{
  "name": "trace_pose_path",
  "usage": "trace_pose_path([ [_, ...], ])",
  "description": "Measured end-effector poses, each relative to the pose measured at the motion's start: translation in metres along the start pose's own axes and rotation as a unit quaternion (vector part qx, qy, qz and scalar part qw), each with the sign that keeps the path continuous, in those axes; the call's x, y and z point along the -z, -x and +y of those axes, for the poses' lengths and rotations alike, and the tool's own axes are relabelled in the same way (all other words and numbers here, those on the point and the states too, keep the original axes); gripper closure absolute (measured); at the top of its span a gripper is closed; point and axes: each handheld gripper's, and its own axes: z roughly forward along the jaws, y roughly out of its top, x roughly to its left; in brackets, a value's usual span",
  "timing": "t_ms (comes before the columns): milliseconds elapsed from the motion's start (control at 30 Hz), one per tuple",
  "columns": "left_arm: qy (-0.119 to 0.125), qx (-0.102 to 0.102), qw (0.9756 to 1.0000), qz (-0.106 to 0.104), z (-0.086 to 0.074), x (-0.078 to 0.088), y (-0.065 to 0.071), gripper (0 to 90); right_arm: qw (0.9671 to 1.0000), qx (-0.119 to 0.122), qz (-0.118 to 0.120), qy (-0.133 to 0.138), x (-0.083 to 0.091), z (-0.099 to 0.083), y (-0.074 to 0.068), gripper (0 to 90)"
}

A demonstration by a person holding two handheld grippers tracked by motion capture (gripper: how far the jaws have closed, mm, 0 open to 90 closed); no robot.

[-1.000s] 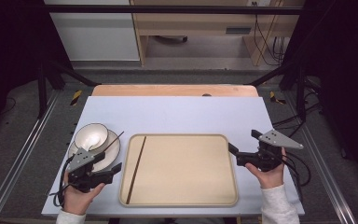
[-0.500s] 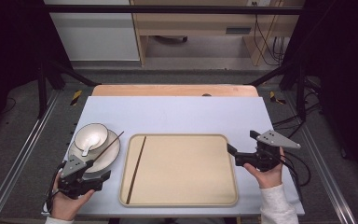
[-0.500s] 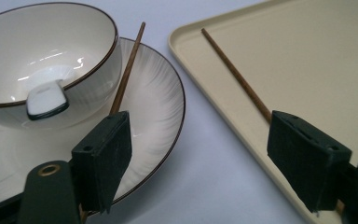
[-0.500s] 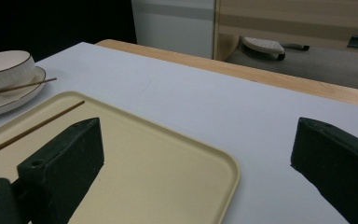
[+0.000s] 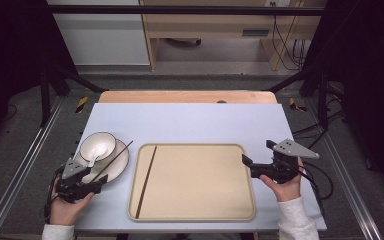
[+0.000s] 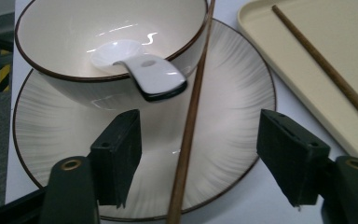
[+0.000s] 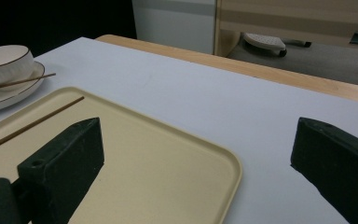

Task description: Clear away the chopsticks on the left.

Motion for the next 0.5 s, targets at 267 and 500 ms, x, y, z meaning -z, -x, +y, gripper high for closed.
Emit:
trace_pose_path([
  [267,-0.024,-0.002,0.9997,-0.004,0.0,-0.013,-0.009,46.5,1.0,-0.001,0.0,0.0,-0.001,0.0,0.0,3.0],
  [500,-0.036,-0.009,0.9993,-0.009,0.001,-0.018,-0.008,65.2,1.0,0.001,0.0,-0.002,-0.002,0.0,0.0,3.0],
])
